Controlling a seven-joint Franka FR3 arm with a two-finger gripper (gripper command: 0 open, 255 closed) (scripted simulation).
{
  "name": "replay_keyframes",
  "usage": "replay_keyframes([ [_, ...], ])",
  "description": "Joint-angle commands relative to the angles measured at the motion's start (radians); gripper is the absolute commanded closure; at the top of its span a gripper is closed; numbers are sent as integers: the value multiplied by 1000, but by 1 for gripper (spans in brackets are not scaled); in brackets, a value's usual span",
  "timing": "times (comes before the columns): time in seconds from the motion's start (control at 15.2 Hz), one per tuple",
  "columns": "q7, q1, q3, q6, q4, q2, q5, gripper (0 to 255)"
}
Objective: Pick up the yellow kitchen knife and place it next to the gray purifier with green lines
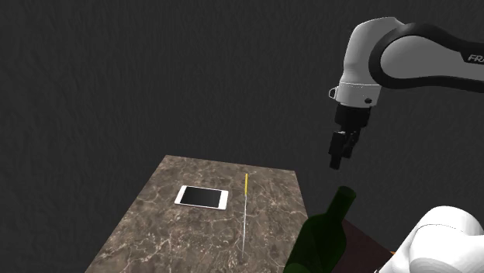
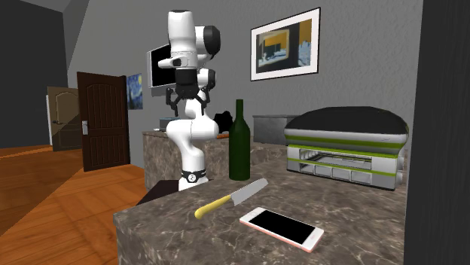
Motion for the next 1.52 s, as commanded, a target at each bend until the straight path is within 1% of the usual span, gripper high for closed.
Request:
replay_keyframes([
  [0.0, 0, 0, 0, 0, 0, 0, 0, 0],
  [0.4, 266, -22, 147, 189, -96, 42, 112, 0],
  [0.66, 439, -41, 247, 330, -124, 117, 169, 0],
  [0.86, 569, -62, 323, 439, -126, 197, 196, 0],
  [1.06, 703, -91, 398, 548, -111, 294, 203, 0],
  [1.19, 797, -116, 446, 619, -92, 367, 193, 0],
  [1.32, 896, -144, 493, 687, -68, 446, 169, 0],
  [1.45, 1004, -174, 537, 751, -37, 532, 127, 0],
])
